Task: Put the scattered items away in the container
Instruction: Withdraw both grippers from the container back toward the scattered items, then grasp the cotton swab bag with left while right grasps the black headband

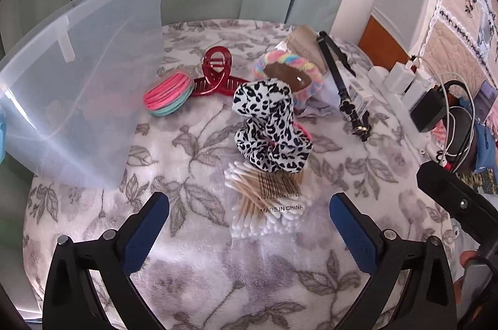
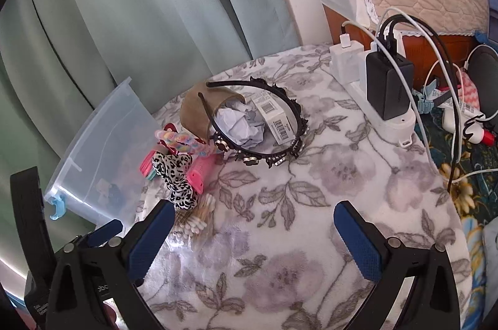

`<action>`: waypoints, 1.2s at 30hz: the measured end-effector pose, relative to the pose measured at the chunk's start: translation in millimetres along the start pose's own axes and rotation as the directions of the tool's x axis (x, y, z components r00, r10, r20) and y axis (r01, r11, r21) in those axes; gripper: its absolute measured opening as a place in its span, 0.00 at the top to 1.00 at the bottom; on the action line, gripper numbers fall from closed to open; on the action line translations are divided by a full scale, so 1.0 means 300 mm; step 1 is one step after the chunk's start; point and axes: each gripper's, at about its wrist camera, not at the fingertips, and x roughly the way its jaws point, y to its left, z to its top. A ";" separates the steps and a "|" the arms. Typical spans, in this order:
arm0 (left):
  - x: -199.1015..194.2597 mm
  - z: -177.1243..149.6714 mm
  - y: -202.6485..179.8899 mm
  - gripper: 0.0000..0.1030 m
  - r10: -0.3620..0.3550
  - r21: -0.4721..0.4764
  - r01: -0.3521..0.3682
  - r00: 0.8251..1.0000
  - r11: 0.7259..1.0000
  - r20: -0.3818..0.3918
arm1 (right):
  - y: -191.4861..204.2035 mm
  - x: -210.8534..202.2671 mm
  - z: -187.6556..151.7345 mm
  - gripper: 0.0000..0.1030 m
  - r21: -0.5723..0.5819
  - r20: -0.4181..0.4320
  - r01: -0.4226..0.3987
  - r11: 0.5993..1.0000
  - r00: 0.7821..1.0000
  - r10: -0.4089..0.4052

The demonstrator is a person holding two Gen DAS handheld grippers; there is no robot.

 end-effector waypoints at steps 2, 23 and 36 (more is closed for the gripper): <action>0.028 -0.003 -0.002 0.00 0.004 -0.013 -0.005 1.000 1.000 -0.030 | -0.010 0.014 -0.001 0.00 0.010 -0.011 0.004 1.000 1.000 -0.003; 0.132 -0.005 -0.019 0.30 -0.054 -0.040 0.050 0.993 0.998 -0.101 | 0.085 0.276 0.119 0.28 -0.204 -0.068 0.054 0.977 0.995 -0.069; 0.109 -0.018 0.000 0.45 -0.134 -0.063 0.129 0.986 0.990 -0.099 | 0.126 0.415 0.142 0.62 -0.303 -0.117 0.041 0.952 0.990 -0.080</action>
